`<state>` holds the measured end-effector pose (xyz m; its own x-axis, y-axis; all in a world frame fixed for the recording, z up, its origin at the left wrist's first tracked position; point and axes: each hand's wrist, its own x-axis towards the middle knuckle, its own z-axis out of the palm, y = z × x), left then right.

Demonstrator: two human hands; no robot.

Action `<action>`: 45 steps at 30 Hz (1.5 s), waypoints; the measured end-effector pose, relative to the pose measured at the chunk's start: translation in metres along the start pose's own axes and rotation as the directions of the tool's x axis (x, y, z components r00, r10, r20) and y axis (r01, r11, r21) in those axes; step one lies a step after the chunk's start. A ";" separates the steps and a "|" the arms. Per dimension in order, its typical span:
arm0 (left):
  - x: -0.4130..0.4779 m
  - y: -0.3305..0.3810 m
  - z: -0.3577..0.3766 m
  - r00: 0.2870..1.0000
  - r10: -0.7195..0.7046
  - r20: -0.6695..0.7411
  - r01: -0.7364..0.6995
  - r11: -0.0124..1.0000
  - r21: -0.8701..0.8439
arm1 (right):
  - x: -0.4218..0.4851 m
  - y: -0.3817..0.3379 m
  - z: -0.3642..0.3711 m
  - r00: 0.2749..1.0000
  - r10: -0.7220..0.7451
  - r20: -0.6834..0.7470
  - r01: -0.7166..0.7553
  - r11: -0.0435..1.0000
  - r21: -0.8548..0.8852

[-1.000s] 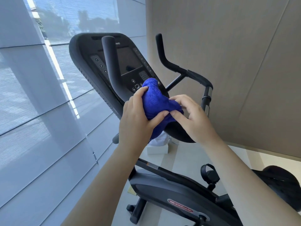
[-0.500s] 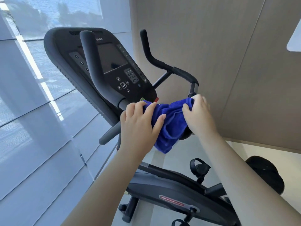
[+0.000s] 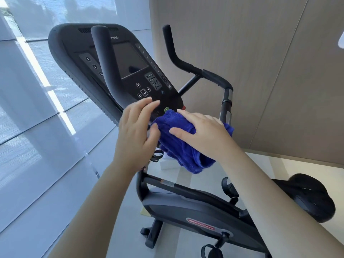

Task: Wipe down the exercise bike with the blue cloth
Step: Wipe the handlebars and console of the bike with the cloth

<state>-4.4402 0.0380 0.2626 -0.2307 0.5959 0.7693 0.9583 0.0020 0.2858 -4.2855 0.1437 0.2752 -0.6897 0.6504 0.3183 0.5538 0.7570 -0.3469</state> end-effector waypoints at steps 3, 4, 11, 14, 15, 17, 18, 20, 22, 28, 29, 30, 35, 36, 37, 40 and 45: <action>0.014 -0.017 0.010 0.997 0.003 0.078 -0.011 0.994 0.104 | -0.013 0.001 0.004 0.999 -0.017 -0.048 0.014 0.997 -0.073; 0.015 -0.020 0.015 0.995 0.000 0.098 -0.013 0.991 0.132 | -0.020 0.001 0.007 0.996 -0.025 -0.089 0.017 0.995 -0.097; 0.007 -0.026 0.030 0.999 0.001 0.052 -0.008 0.992 0.130 | -0.043 0.012 0.025 0.962 -0.085 -0.259 0.031 0.978 -0.205; 0.006 -0.019 0.030 0.997 -0.039 0.066 0.034 0.996 0.079 | -0.024 0.007 0.014 0.978 -0.030 -0.206 0.000 0.990 -0.143; 0.006 -0.017 0.029 0.996 -0.048 0.077 0.043 0.996 0.072 | -0.017 0.007 0.011 0.985 -0.004 -0.175 -0.014 0.995 -0.098; 0.005 -0.009 0.027 0.994 -0.050 0.101 0.045 0.998 0.053 | -0.008 0.009 0.008 0.987 0.028 -0.157 -0.030 1.000 -0.008; 0.005 -0.005 0.026 0.992 -0.041 0.117 0.037 0.999 0.036 | -0.008 0.010 0.009 0.983 0.033 -0.179 -0.031 0.999 0.016; 0.005 0.005 0.025 0.988 0.006 0.154 -0.005 1.000 -0.003 | -0.016 0.011 0.016 0.960 0.027 -0.279 -0.020 0.999 0.028; 0.002 0.010 0.025 0.980 0.068 0.189 -0.061 0.997 -0.041 | -0.030 0.016 0.024 0.926 0.003 -0.378 0.004 1.000 0.019; -0.001 0.013 0.028 0.959 0.142 0.246 -0.132 0.990 -0.058 | -0.047 0.036 0.033 0.865 -0.084 -0.495 0.052 0.996 -0.078; 0.000 0.016 0.028 0.953 0.163 0.257 -0.148 0.986 -0.076 | -0.047 0.038 0.033 0.859 -0.101 -0.501 0.070 0.994 -0.080; 0.000 0.019 0.029 0.946 0.183 0.267 -0.166 0.982 -0.085 | -0.047 0.041 0.033 0.855 -0.117 -0.506 0.089 0.993 -0.079; 0.003 0.036 0.035 0.913 0.238 0.332 -0.227 0.971 -0.072 | -0.052 0.067 0.033 0.828 -0.191 -0.527 0.186 0.980 -0.063; 0.004 0.040 0.037 0.909 0.239 0.341 -0.233 0.971 -0.061 | -0.051 0.072 0.033 0.825 -0.200 -0.528 0.199 0.978 -0.060; 0.005 0.043 0.038 0.906 0.241 0.347 -0.239 0.970 -0.049 | -0.050 0.077 0.032 0.822 -0.209 -0.530 0.212 0.976 -0.057; 0.012 0.052 0.044 0.893 0.232 0.386 -0.240 0.970 -0.028 | -0.047 0.100 0.030 0.810 -0.239 -0.536 0.264 0.964 -0.031; 0.020 0.072 0.062 0.872 0.172 0.458 -0.253 0.960 0.122 | -0.035 0.148 0.029 0.841 -0.201 -0.503 0.241 0.970 0.015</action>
<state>-4.3650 0.0995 0.2630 0.0409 0.8879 0.4583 0.9987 -0.0510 0.0096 -4.1929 0.2313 0.1875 -0.4564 0.4263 0.7810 0.3643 0.8903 -0.2731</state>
